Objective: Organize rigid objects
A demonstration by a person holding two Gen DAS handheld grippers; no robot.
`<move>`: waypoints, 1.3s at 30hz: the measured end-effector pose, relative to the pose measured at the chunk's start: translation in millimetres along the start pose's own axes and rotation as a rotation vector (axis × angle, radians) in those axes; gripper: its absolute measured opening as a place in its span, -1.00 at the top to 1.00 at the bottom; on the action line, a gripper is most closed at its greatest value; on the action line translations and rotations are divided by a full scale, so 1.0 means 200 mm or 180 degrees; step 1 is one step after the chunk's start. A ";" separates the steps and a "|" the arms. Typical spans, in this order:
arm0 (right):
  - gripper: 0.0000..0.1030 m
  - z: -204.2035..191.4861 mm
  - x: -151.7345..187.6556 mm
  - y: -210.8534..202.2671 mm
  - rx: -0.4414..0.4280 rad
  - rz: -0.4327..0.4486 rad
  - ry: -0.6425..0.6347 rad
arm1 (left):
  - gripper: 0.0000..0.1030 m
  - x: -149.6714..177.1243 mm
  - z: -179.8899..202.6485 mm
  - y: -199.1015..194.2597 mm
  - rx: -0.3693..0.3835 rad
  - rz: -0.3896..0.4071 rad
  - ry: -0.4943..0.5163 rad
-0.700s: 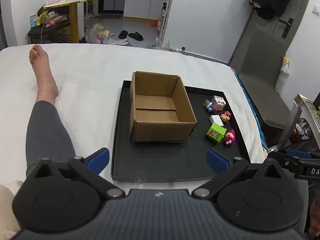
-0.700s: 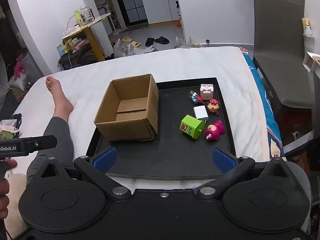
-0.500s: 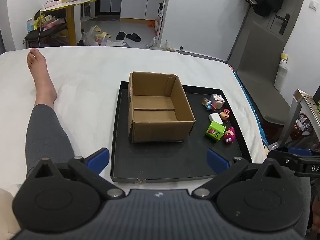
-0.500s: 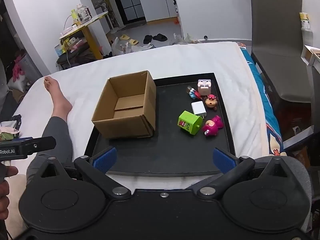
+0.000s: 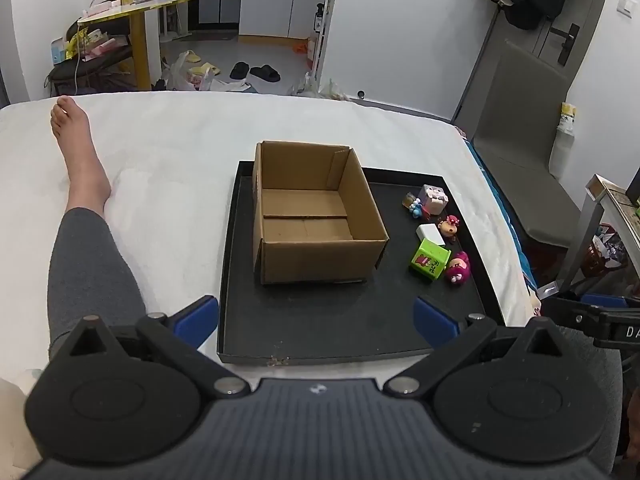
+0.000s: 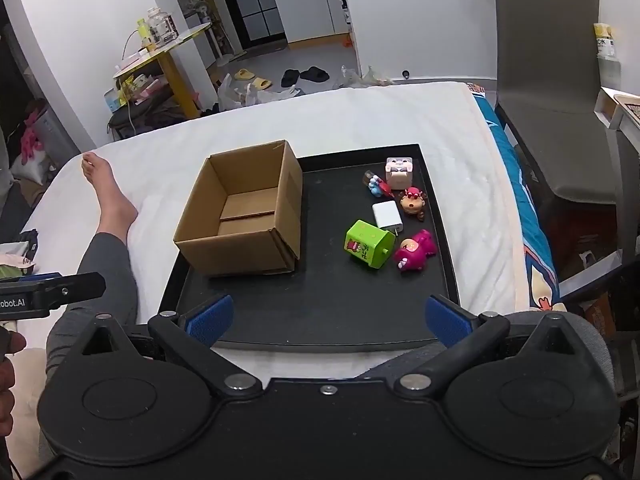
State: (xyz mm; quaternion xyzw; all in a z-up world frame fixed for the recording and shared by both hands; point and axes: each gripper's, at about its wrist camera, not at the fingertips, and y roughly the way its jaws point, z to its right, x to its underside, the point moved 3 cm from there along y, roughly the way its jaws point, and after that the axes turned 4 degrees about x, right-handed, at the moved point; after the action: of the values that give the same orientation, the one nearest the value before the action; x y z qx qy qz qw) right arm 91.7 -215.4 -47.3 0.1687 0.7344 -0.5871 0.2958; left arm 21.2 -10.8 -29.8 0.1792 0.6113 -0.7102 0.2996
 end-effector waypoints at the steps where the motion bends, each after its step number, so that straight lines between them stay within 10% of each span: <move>1: -1.00 0.00 0.00 0.00 0.0011 0.0001 0.0001 | -0.99 0.00 0.00 0.01 0.0005 -0.0011 0.0001; 39: -1.00 0.02 0.01 0.00 0.0113 -0.0036 -0.0091 | -0.99 -0.01 0.02 0.06 0.0032 -0.0007 -0.0025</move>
State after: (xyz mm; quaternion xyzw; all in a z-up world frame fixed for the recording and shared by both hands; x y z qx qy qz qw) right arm 90.4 -218.7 -49.2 0.1613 0.7205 -0.6041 0.2999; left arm 30.8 -15.2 -37.8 0.1772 0.6068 -0.7143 0.3003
